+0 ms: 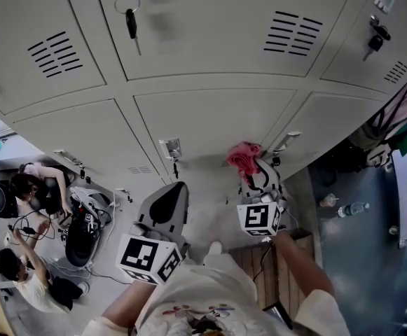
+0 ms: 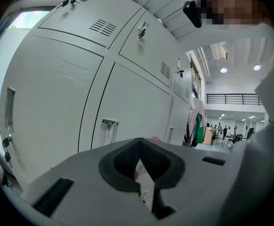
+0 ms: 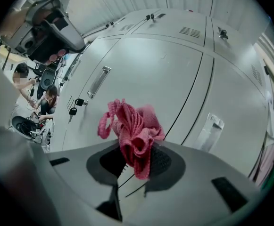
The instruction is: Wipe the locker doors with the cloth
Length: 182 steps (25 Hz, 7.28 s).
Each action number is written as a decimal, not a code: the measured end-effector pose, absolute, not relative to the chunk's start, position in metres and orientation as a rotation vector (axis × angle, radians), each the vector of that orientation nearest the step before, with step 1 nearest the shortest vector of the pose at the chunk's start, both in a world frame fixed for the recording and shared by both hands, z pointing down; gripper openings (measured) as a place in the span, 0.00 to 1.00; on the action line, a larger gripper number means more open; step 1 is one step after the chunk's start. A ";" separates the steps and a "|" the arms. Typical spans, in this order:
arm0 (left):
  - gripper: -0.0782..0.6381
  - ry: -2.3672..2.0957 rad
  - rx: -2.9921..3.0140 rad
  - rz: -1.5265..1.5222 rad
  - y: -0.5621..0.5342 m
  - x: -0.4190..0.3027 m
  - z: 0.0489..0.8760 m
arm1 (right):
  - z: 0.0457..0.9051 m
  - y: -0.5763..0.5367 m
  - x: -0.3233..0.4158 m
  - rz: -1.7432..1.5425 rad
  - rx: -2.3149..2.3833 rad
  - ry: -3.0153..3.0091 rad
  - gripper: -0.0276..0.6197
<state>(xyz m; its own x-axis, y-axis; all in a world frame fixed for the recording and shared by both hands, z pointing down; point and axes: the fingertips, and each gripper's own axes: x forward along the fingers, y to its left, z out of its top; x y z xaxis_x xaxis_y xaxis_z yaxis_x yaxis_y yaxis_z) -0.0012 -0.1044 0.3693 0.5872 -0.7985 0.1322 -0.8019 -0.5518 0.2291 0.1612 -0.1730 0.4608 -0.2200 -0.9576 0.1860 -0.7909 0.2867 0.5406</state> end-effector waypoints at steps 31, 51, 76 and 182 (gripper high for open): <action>0.12 -1.455 2.522 0.152 -0.110 0.005 0.476 | 0.558 -0.175 0.161 -0.353 1.473 -2.085 0.20; 0.12 -1.449 2.504 0.105 -0.103 0.000 0.421 | 0.425 -0.142 0.132 -0.426 1.429 -2.192 0.20; 0.12 -1.410 2.547 0.045 -0.098 -0.004 0.386 | 0.235 -0.166 0.106 -0.646 1.570 -2.215 0.20; 0.12 -1.416 2.481 0.138 -0.108 -0.002 0.460 | 0.543 -0.177 0.091 -0.467 1.262 -2.064 0.20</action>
<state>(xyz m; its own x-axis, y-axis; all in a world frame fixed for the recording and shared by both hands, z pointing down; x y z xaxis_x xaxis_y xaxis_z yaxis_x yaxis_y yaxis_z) -0.0016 -0.1081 0.4603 0.5150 -0.8287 0.2193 -0.8554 -0.4802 0.1942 0.0910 -0.1772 0.5432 -0.3125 -0.8821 0.3525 -0.6443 0.4696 0.6037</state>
